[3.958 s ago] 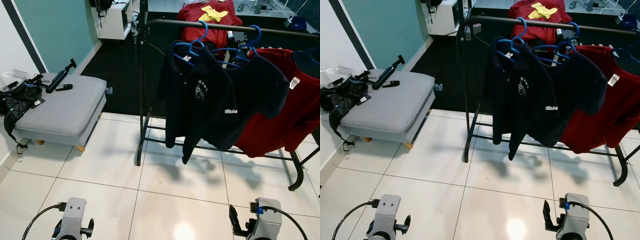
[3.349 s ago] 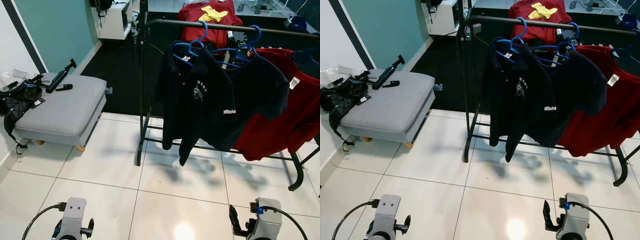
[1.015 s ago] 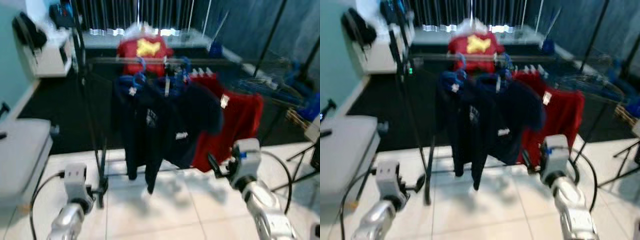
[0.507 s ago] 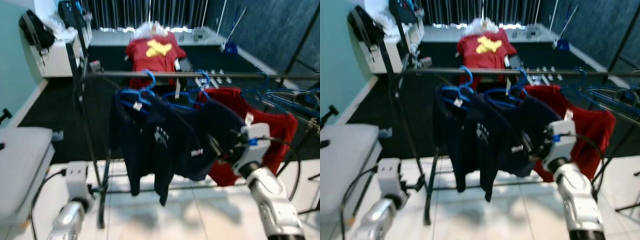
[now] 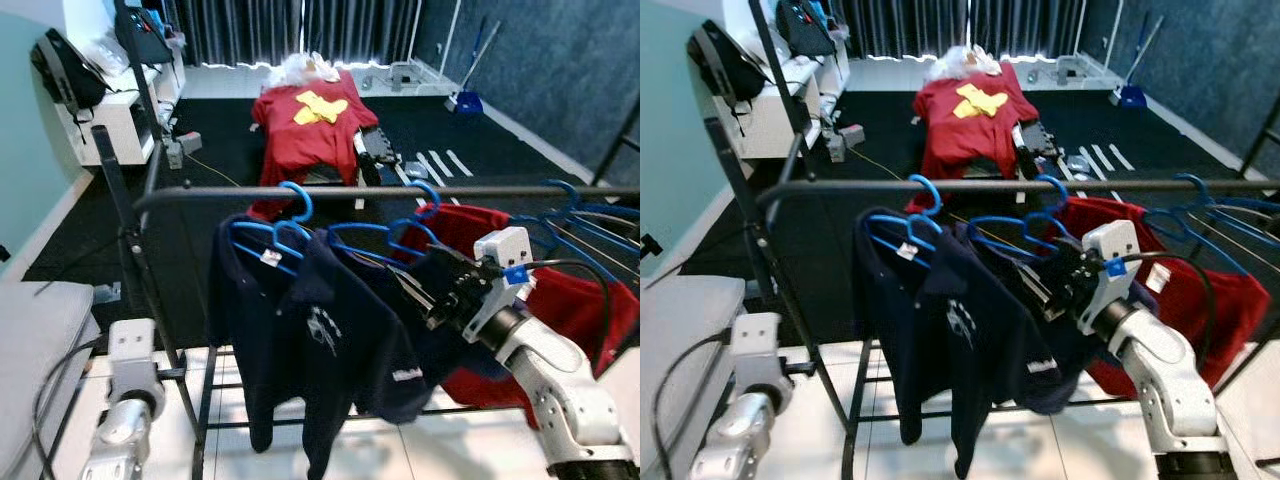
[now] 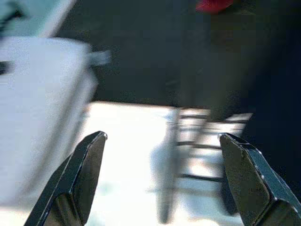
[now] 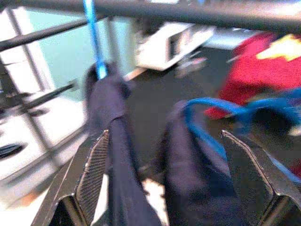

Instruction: Hang hanger

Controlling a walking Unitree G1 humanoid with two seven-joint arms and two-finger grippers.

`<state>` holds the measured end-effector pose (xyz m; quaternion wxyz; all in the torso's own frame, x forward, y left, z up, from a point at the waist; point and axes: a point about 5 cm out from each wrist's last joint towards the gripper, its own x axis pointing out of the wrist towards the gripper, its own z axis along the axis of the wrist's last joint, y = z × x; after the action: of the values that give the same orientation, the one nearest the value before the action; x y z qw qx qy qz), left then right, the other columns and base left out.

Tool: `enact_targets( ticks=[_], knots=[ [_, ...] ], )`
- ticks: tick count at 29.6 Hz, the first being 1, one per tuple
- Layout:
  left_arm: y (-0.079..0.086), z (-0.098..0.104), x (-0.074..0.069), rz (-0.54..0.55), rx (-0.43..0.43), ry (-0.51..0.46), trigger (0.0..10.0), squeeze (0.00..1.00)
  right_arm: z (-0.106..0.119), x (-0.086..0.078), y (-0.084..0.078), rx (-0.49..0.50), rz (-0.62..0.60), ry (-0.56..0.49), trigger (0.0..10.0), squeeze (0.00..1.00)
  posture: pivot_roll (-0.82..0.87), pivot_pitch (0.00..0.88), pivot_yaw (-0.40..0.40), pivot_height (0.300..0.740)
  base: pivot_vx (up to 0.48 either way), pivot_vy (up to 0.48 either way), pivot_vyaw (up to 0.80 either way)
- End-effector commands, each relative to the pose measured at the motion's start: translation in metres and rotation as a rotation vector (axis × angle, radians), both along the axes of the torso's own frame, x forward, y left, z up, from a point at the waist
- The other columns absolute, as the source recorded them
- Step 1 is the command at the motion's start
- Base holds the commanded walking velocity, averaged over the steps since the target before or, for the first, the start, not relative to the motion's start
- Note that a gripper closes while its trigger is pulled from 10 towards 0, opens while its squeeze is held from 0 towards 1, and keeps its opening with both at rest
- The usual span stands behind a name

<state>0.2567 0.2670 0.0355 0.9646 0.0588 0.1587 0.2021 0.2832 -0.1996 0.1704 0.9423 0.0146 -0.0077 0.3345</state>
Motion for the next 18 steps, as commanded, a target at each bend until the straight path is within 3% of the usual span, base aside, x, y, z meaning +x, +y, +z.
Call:
enact_targets(
  ticks=[1,5,8,12,14,18],
  knots=[
    [0.006,-0.008,-0.007,0.049,0.033,0.063,10.0,0.00,-0.003,-0.007,-0.004,0.006,0.069,0.049,10.0,0.00,0.04,0.027,-0.026,0.740,0.000,0.000,0.00],
    [0.015,-0.015,-0.016,0.109,0.066,0.121,10.0,0.00,-0.005,-0.014,-0.003,-0.028,0.179,0.097,10.0,0.00,0.04,0.029,-0.024,0.740,0.000,0.000,0.00],
    [0.018,-0.018,-0.019,0.124,0.066,0.144,10.0,0.00,-0.007,-0.013,-0.005,-0.049,0.182,0.117,10.0,0.00,0.04,0.033,-0.024,0.740,0.000,0.000,0.00],
    [0.017,-0.024,-0.024,0.147,0.058,0.171,10.0,0.00,-0.006,0.001,-0.006,-0.058,0.145,0.140,10.0,0.00,0.04,0.039,-0.023,0.740,0.000,0.000,0.00],
    [0.016,-0.025,-0.026,0.149,0.060,0.174,10.0,0.00,-0.001,0.008,0.012,-0.023,0.226,0.128,10.0,0.00,0.05,0.054,-0.023,0.740,0.000,0.000,0.00],
    [0.015,-0.026,-0.027,0.157,0.056,0.177,10.0,0.00,-0.013,0.024,0.015,-0.134,0.164,0.167,10.0,0.00,0.06,0.060,-0.029,0.740,0.000,0.000,0.00]
  ],
)
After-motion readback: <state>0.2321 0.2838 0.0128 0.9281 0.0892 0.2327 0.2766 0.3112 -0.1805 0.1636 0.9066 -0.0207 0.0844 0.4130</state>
